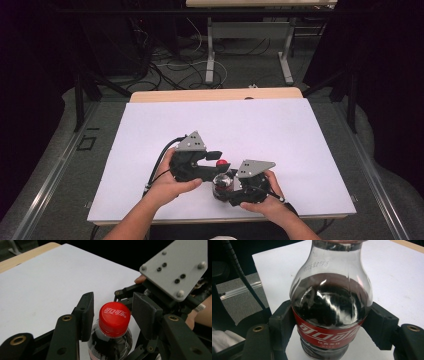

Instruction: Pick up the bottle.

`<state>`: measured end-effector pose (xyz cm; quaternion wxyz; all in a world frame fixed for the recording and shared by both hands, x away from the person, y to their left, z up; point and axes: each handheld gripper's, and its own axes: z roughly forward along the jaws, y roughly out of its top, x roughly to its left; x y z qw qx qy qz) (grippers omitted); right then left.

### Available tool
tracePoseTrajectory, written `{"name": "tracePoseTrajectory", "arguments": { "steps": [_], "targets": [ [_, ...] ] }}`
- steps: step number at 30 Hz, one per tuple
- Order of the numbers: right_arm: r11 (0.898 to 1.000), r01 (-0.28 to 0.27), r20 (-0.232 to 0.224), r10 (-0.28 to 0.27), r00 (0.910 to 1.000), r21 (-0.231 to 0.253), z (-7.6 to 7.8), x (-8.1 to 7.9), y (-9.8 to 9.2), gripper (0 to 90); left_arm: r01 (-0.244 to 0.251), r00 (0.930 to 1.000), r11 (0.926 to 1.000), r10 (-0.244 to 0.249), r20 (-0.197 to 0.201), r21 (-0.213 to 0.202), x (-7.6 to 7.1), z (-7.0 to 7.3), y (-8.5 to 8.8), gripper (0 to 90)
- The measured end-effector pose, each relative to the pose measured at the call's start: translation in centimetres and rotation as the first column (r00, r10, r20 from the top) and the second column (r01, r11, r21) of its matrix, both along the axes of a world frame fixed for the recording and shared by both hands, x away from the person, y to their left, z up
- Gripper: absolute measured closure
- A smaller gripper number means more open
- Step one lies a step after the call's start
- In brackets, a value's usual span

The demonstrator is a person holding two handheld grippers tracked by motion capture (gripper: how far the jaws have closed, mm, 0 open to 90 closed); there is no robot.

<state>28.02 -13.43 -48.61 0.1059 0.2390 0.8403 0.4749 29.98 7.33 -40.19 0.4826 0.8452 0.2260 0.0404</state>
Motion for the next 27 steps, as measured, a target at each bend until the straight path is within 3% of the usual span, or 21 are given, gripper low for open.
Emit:
{"name": "tracePoseTrajectory", "arguments": {
  "steps": [5, 11, 14, 15, 16, 18, 21, 24, 25, 27],
  "targets": [
    [1.0, -0.012, 0.0, 0.012, 0.9999, -0.008, 0.0, -0.1, 0.1, 30.5, 0.041, 0.9991, 0.9991, -0.041, 0.002, -0.001, 0.6, -0.3, -0.3, 54.2],
    [1.0, -0.016, 0.004, 0.016, 0.9999, -0.012, -0.1, -0.1, 0.2, 30.6, 0.034, 0.9994, 0.9994, -0.034, -0.001, -0.008, 0.5, -0.8, -1.0, 60.5],
    [1.0, -0.012, 0.006, 0.012, 0.9999, -0.013, -0.1, -0.1, 0.2, 30.6, -0.023, 0.9996, 0.9997, 0.024, 0.015, -0.01, 0.0, -0.9, -1.4, 60.8],
    [1.0, -0.007, 0.006, 0.007, 1.0, -0.013, -0.1, 0.0, 0.2, 30.6, -0.061, 0.9981, 0.9981, 0.061, -0.003, -0.001, -0.2, -0.8, -1.5, 61.0],
    [1.0, -0.001, 0.011, 0.001, 0.9999, -0.012, -0.2, 0.0, 0.2, 30.5, -0.061, 0.9981, 0.9981, 0.061, -0.003, -0.001, -0.2, -0.8, -1.5, 61.1],
    [1.0, 0.001, 0.003, -0.001, 1.0, -0.016, -0.1, -0.1, 0.2, 30.5, -0.114, 0.9934, 0.9934, 0.114, -0.006, -0.011, -0.5, -0.8, -1.8, 61.1],
    [1.0, 0.009, 0.003, -0.009, 1.0, -0.012, -0.2, -0.1, 0.2, 30.6, -0.156, 0.9878, 0.9878, 0.156, -0.004, 0.002, -0.6, -0.7, -2.0, 61.2],
    [1.0, 0.012, 0.005, -0.012, 0.9999, -0.006, -0.1, 0.0, 0.1, 30.5, -0.159, 0.9871, 0.9873, 0.159, -0.022, 0.003, -0.6, -0.5, -2.2, 59.3],
    [1.0, 0.007, 0.007, -0.007, 1.0, -0.008, -0.1, -0.1, 0.1, 30.6, -0.146, 0.989, 0.9893, 0.146, -0.025, 0.004, -0.5, -0.4, -2.1, 50.6],
    [1.0, 0.006, 0.005, -0.006, 1.0, -0.007, -0.1, -0.1, 0.1, 30.5, -0.126, 0.9917, 0.992, 0.125, -0.027, -0.013, -0.4, -0.3, -1.8, 48.4]
  ]
}}
